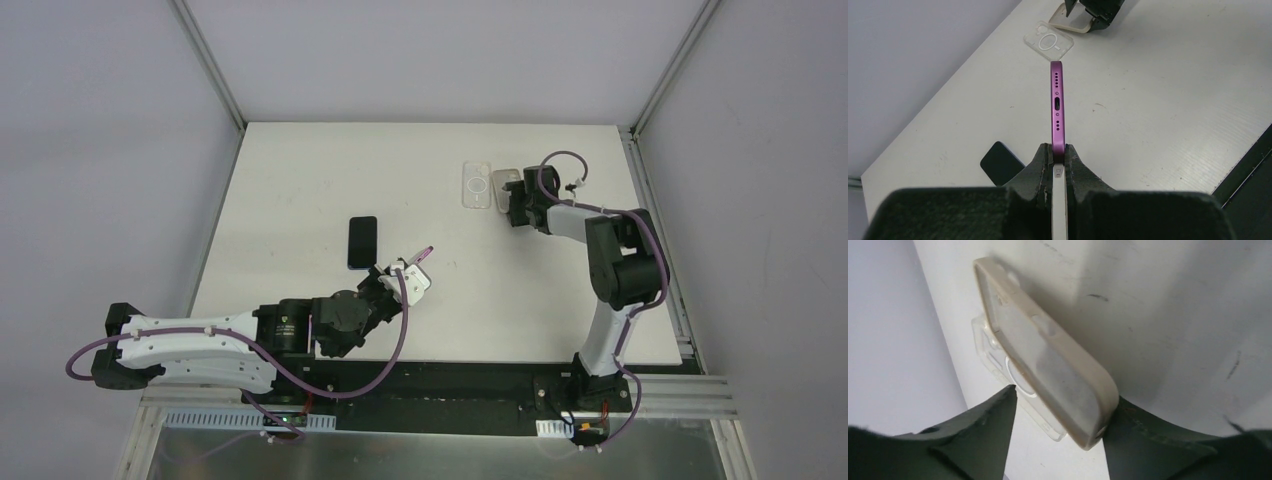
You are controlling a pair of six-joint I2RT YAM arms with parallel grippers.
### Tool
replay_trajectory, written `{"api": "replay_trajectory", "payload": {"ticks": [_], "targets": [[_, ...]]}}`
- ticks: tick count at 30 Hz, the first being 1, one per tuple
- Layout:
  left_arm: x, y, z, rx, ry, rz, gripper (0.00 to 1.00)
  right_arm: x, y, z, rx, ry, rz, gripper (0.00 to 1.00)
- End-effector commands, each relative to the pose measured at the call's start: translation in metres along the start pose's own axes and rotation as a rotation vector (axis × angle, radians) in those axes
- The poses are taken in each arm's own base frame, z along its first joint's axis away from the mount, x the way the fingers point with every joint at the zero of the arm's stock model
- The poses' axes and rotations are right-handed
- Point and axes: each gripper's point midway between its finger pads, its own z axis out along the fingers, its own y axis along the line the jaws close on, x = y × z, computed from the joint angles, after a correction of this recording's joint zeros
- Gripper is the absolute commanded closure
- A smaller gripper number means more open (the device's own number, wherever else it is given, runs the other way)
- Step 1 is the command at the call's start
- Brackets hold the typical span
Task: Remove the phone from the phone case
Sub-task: Place the phone case at the center of the board, then place the phone at the center of the board.
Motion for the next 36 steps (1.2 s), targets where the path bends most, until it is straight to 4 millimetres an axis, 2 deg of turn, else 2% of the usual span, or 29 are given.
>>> {"api": "replay_trajectory", "payload": {"ticks": [1,7,11,15,17,20,24,27,29,32,36], "targets": [[-0.016,0.004,0.0,-0.023,-0.054,-0.06,1.0,0.003,-0.011,-0.009,0.05,0.015,-0.037,0.28],[-0.015,0.001,0.001,-0.011,-0.052,-0.052,1.0,0.003,-0.031,-0.026,0.09,0.039,-0.041,0.03],[-0.016,-0.002,0.002,0.001,-0.054,-0.053,1.0,0.004,-0.048,-0.041,0.115,0.058,-0.052,0.0],[-0.015,-0.007,0.004,0.014,-0.051,-0.048,1.0,0.008,-0.074,-0.066,0.15,0.098,-0.073,0.0],[-0.012,-0.009,0.005,0.021,-0.046,-0.026,1.0,0.014,-0.082,-0.088,0.121,0.145,-0.109,0.01],[-0.011,-0.014,0.008,0.045,-0.056,0.03,1.0,0.04,-0.076,-0.13,0.018,0.323,-0.188,0.04],[-0.017,-0.025,0.01,0.116,-0.117,0.16,1.0,0.072,-0.058,-0.204,-0.181,0.546,-0.245,0.09],[-0.026,-0.037,0.007,0.189,-0.225,0.249,1.0,0.086,-0.052,-0.26,-0.313,0.596,-0.311,0.09],[-0.028,-0.043,0.006,0.199,-0.323,0.314,1.0,0.092,-0.045,-0.293,-0.377,0.662,-0.283,0.08],[-0.041,-0.037,0.01,0.146,-0.381,0.408,1.0,0.099,-0.04,-0.328,-0.411,0.779,-0.224,0.09],[-0.046,-0.041,0.019,0.11,-0.382,0.571,1.0,0.103,-0.039,-0.355,-0.41,0.839,-0.193,0.12]]}}
